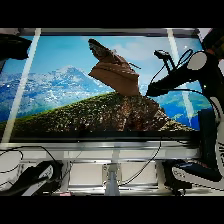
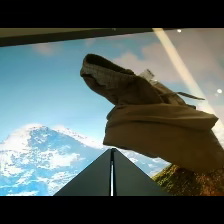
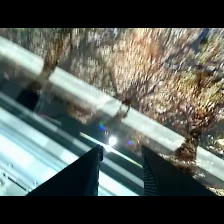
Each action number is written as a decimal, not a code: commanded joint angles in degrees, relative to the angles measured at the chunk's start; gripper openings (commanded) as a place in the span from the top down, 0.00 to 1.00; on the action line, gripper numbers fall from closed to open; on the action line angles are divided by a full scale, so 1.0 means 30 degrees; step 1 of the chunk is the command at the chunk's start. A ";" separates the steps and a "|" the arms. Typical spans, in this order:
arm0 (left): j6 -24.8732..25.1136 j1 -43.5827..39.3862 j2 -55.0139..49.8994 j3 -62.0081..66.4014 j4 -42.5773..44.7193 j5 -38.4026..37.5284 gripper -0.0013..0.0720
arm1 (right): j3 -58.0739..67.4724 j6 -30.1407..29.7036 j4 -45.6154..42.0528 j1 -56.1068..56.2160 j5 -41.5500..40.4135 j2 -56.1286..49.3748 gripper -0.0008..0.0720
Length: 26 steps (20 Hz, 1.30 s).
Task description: Fold the clothes and pants, and hang the long-sleeved shirts on hangers.
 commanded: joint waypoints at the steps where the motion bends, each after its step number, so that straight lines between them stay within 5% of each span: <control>1: 0.0000 -0.0051 -0.0481 -0.0007 -0.1231 0.0277 0.94 | 0.0022 -0.0911 0.0000 0.0022 0.0036 0.0102 0.59; 7: -0.1341 -0.0503 -0.2084 -0.0029 -0.3636 -0.1668 0.91 | 0.0022 -0.2157 0.0809 0.0015 -0.4350 -0.0328 0.55; 9: -0.1348 -0.1209 -0.2871 -0.0036 -0.3636 -0.1843 0.16 | 0.0022 -0.2157 0.1224 0.0022 -0.6178 -0.0619 0.29; 10: -0.1348 -0.1603 -0.3417 -0.0036 -0.3643 -0.1632 0.04 | 0.0022 -0.2157 0.1311 0.0029 -0.7249 -0.0780 0.21; 16: -0.1341 -0.3665 -0.7635 -0.0036 -0.3650 0.1559 0.04 | 0.0022 -0.2025 0.1122 0.0029 -1.2349 -0.3104 0.22; 19: -0.0765 -0.3708 -0.8677 -0.0036 -0.3636 0.2164 0.04 | 0.0022 0.0000 0.0714 -0.0022 -1.3537 -0.5581 0.22; 26: 0.0306 -0.3723 -0.8721 -0.0015 -0.3650 0.3883 0.04 | 0.0022 0.2805 0.1180 -0.2404 -1.1271 -0.8786 0.24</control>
